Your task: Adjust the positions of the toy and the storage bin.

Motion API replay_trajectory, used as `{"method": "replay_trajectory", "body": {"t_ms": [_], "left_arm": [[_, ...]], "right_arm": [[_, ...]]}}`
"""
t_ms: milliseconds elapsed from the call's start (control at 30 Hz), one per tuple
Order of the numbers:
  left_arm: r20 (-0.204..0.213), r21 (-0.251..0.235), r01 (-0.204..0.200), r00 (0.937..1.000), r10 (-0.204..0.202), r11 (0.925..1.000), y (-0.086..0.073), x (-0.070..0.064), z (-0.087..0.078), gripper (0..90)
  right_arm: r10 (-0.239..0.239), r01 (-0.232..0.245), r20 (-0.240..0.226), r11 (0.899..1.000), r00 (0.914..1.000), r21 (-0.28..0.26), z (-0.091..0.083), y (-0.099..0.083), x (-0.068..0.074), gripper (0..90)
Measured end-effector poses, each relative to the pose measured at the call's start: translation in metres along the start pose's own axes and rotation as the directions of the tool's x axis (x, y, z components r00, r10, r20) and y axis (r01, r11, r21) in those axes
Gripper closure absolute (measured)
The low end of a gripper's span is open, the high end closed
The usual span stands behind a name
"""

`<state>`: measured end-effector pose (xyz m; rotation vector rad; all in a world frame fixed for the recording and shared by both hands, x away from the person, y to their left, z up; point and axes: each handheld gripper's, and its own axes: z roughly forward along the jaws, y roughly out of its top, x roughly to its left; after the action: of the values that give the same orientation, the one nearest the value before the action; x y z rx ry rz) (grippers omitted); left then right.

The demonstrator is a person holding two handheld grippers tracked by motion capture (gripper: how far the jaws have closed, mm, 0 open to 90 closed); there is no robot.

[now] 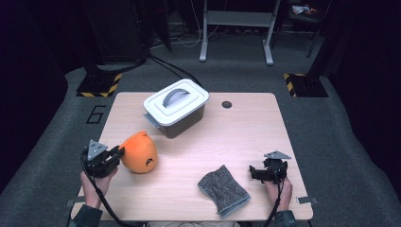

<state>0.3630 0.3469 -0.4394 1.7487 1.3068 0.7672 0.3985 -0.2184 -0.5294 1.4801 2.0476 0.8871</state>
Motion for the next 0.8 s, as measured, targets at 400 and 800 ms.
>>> {"method": "replay_trajectory", "body": {"t_ms": [400, 800], "left_arm": [[-0.09, 0.059, 0.127, 0.9885, -0.121, 0.9902, 0.004, 0.035, 0.022, 49.8], [0.017, 0.077, 0.103, 0.9944, -0.104, 0.9918, 0.005, 0.025, 0.03, 44.8]], "right_arm": [[0.0, 0.0, 0.0, 1.0, 1.0, 0.0, 0.0, 0.0, 0.0, 3.6], [0.0, 0.0, 0.0, 1.0, 1.0, 0.0, 0.0, 0.0, 0.0, 3.6]]}}
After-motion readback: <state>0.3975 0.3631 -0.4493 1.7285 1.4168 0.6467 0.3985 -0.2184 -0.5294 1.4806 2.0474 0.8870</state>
